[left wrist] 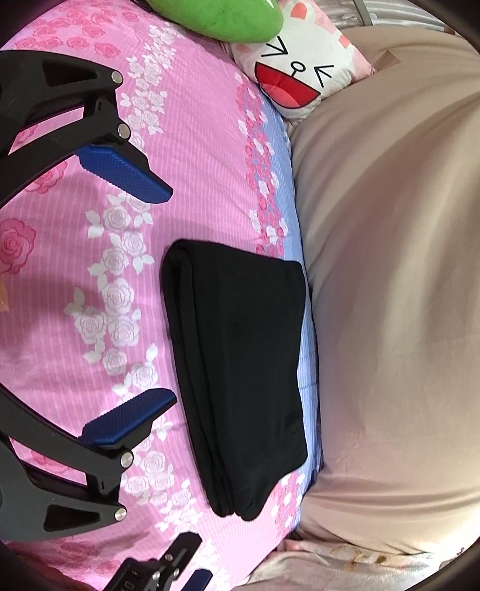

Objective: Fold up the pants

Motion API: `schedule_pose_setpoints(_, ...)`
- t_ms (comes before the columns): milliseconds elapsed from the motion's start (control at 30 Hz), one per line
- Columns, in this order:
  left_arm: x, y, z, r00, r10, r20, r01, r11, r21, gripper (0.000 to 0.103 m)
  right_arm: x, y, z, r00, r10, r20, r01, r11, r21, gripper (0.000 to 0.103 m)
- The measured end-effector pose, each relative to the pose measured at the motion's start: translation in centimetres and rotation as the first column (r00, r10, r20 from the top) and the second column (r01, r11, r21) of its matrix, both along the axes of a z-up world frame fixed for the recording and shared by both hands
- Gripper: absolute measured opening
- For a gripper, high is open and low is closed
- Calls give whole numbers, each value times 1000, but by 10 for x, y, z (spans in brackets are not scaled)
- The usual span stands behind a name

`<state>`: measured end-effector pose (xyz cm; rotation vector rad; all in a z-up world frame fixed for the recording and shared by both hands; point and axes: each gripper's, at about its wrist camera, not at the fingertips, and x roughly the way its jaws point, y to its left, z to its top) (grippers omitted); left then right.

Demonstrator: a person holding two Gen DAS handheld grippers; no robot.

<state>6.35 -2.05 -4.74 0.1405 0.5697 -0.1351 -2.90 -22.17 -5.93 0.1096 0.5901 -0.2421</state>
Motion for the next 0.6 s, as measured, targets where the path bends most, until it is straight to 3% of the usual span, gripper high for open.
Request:
schedule_pose_setpoints(300,2,3,0,999,-24,-22,23,999,-45,98,0,0,-1,1000,-2,-7,2,1000,2,81)
schedule_pose_setpoints(600,5,4,0,999,48,-16,-48,999,-3,98,1,0,-2,1000,0,-14,0,1000,1,81)
